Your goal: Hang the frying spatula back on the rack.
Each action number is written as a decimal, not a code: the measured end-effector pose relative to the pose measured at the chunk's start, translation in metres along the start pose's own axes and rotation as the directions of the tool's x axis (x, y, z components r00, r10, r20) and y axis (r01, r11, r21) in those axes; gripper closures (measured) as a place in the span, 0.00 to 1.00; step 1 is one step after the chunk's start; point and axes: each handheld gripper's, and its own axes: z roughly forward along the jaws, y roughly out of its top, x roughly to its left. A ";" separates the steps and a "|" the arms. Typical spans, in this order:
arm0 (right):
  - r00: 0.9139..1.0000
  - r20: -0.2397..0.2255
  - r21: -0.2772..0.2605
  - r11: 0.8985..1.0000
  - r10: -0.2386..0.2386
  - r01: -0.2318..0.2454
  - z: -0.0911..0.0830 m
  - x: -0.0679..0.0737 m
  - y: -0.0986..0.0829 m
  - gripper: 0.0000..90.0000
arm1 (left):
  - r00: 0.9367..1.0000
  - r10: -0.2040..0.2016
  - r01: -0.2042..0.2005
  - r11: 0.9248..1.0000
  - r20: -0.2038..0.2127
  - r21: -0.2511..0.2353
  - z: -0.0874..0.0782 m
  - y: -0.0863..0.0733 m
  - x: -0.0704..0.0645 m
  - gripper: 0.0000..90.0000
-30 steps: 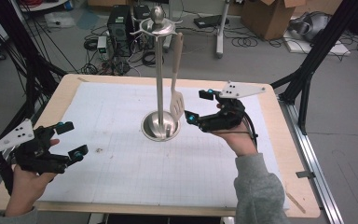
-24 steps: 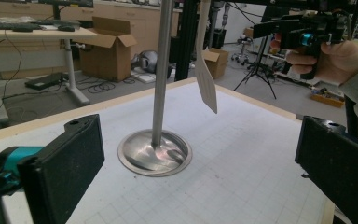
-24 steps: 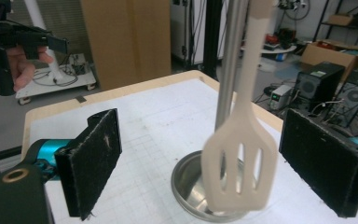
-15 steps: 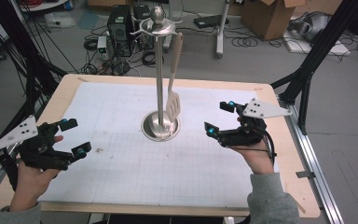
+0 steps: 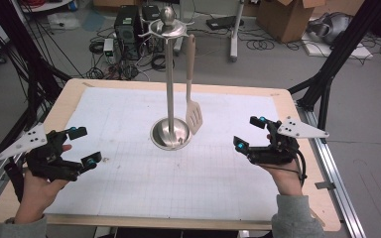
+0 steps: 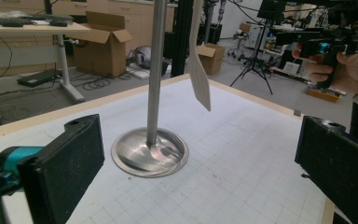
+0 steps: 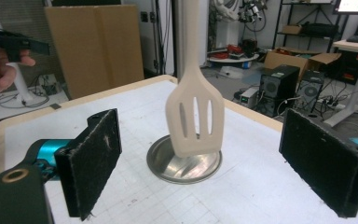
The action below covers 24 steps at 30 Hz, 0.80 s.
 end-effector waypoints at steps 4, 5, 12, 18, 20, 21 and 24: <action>1.000 0.019 0.003 1.000 0.014 -0.014 -0.002 -0.003 -0.007 0.13 | 1.000 0.001 -0.001 1.000 -0.001 0.001 0.000 0.000 -0.001 0.02; 1.000 0.025 0.004 1.000 0.017 -0.017 -0.002 -0.004 -0.009 0.13 | 1.000 0.003 -0.003 1.000 -0.002 0.001 0.000 0.000 -0.001 0.02; 0.999 0.047 0.009 1.000 0.021 -0.022 -0.009 -0.005 -0.021 0.13 | 1.000 -0.002 0.002 1.000 -0.004 0.001 0.000 -0.001 0.000 0.02; 0.997 0.059 0.011 0.999 0.043 -0.043 -0.021 -0.005 -0.028 0.13 | 1.000 0.001 -0.001 1.000 -0.005 -0.002 -0.001 0.000 0.000 0.02; 0.997 0.063 0.014 0.999 0.046 -0.047 -0.025 -0.006 -0.030 0.13 | 1.000 0.003 -0.003 1.000 -0.005 0.003 0.000 -0.001 0.000 0.02; 0.997 0.067 0.015 0.999 0.043 -0.045 -0.027 -0.007 -0.030 0.13 | 1.000 0.004 -0.004 1.000 -0.006 0.003 0.000 -0.001 0.000 0.02; 0.996 0.075 0.021 0.999 0.043 -0.045 -0.035 -0.005 -0.032 0.13 | 1.000 0.003 -0.003 1.000 -0.007 0.001 0.000 -0.001 0.000 0.02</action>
